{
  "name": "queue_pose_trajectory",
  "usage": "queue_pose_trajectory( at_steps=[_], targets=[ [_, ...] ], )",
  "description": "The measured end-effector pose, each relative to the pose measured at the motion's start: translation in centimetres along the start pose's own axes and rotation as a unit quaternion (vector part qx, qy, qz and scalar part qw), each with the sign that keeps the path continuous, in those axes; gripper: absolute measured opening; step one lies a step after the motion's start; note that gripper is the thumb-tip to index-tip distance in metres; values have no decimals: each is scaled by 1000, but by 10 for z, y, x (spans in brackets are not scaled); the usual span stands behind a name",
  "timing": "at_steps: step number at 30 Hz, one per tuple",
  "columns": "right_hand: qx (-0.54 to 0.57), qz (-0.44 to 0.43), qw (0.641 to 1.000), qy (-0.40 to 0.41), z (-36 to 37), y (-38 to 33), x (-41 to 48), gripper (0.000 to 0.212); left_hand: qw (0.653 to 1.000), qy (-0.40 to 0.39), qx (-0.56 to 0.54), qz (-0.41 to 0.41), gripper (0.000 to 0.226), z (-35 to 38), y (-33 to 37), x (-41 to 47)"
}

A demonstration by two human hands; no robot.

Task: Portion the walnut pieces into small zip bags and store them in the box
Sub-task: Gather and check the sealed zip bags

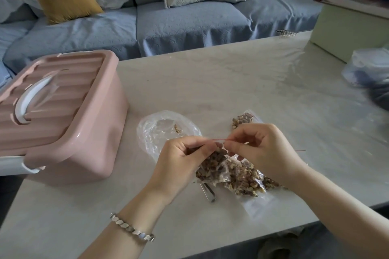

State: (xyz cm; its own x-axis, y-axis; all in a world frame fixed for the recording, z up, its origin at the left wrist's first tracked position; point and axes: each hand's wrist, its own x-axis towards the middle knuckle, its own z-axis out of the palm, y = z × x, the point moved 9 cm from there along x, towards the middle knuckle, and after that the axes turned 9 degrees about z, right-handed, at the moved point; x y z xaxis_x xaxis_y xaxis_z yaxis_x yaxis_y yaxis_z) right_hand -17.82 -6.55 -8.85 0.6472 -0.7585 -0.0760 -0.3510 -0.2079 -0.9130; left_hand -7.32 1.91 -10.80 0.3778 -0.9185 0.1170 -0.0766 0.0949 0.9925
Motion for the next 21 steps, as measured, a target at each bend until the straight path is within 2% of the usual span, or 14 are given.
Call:
queue_pose_trajectory(
  at_steps=[5, 8, 16, 20, 21],
  targets=[
    [-23, -51, 998, 13, -3, -5, -1, 15, 1000, 0, 16, 4, 15, 0, 2, 0],
    [-77, -110, 991, 17, 0, -11, -5, 6, 998, -14, 53, 13, 6, 3, 5, 1],
    [-111, -170, 979, 32, 0, -14, -13, 3, 975, -66, 195, 79, 21, 9, 19, 1],
    [-109, -205, 972, 40, 0, -19, -22, 4, 965, -58, 232, 105, 6, 7, 21, -1],
    [-113, -212, 970, 44, -1, -19, -24, 4, 965, -56, 235, 104, 9, 6, 20, -2]
  ],
)
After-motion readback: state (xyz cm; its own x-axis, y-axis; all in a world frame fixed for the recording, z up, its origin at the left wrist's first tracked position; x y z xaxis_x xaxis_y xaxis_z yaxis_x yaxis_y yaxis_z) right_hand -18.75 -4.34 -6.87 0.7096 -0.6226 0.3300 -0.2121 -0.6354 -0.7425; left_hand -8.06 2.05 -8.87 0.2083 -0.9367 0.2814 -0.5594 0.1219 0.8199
